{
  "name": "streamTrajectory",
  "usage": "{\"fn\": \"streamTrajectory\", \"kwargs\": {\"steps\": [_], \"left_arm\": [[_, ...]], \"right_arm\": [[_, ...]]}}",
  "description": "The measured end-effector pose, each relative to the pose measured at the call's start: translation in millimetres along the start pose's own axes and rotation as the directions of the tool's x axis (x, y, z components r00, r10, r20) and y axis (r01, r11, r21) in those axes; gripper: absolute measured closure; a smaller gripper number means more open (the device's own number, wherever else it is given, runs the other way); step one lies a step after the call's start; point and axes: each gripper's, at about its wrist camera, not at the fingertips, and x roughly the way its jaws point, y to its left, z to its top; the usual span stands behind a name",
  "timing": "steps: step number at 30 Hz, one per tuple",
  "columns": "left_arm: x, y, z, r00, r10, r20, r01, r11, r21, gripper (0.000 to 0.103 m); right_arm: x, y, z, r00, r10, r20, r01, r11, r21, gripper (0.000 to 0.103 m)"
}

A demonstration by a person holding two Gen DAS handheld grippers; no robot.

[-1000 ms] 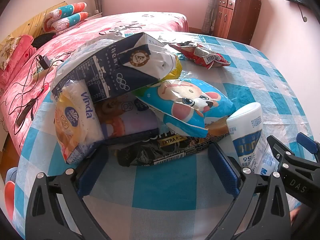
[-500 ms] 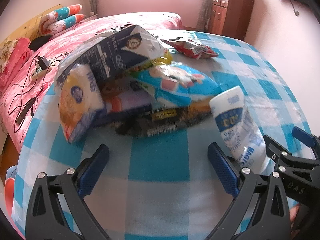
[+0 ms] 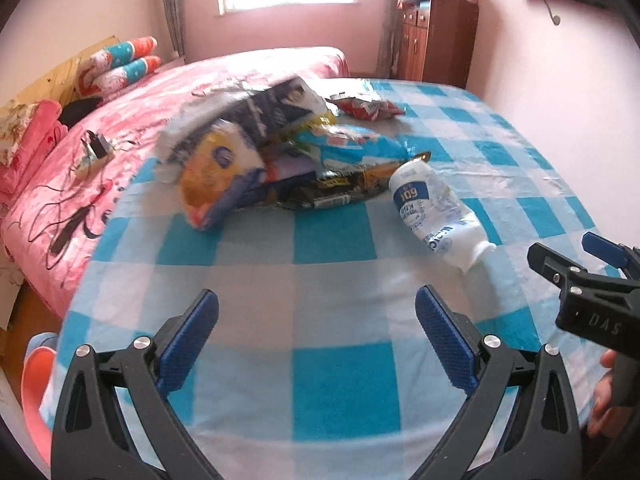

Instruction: Collect trash

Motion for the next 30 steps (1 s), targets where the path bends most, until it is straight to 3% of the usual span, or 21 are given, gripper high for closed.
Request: {"fn": "streamTrajectory", "kwargs": {"steps": [17,30], "left_arm": [[-86.5,57.7,-19.9,0.986,0.08,0.146,-0.064,0.992,-0.107,0.004],[-110.0,75.0,-35.5,0.98,0.112,0.165,-0.091,0.987,-0.133,0.004]], "right_arm": [[-101.9,46.7,-12.2,0.984,0.045,0.175,-0.026,0.993,-0.111,0.004],[-138.3,73.1,-28.3,0.965,0.074,0.25,-0.027,0.982,-0.186,0.004]]}}
